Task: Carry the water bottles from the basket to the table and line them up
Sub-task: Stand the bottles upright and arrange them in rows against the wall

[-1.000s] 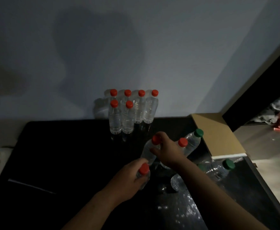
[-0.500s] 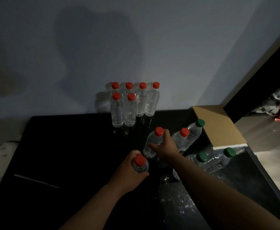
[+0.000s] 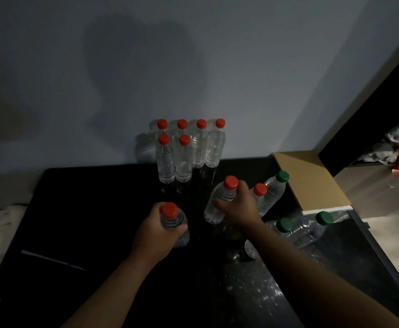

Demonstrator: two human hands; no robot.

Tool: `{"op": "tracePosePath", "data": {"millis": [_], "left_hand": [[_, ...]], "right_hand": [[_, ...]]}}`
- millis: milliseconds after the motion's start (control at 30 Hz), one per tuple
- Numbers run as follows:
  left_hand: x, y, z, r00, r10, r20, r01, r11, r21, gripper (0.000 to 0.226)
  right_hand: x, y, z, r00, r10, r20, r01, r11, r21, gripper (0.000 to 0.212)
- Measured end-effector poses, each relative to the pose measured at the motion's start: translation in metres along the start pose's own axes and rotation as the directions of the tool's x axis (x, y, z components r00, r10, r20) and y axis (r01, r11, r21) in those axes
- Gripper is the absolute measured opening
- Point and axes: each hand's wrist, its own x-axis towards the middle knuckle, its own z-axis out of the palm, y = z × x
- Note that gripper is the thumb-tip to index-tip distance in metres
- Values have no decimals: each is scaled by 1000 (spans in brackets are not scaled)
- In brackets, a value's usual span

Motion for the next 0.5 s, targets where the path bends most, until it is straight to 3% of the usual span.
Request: {"op": "tracePosePath", "data": {"millis": [267, 500], "left_hand": [[33, 45, -5, 983, 156, -96, -155, 988, 11, 51], [64, 78, 13, 979, 203, -30, -204, 978, -31, 38]], "right_hand": [[10, -48, -39, 994, -100, -43, 102, 992, 68, 54], [32, -65, -72, 975, -223, -13, 223, 973, 64, 52]]}}
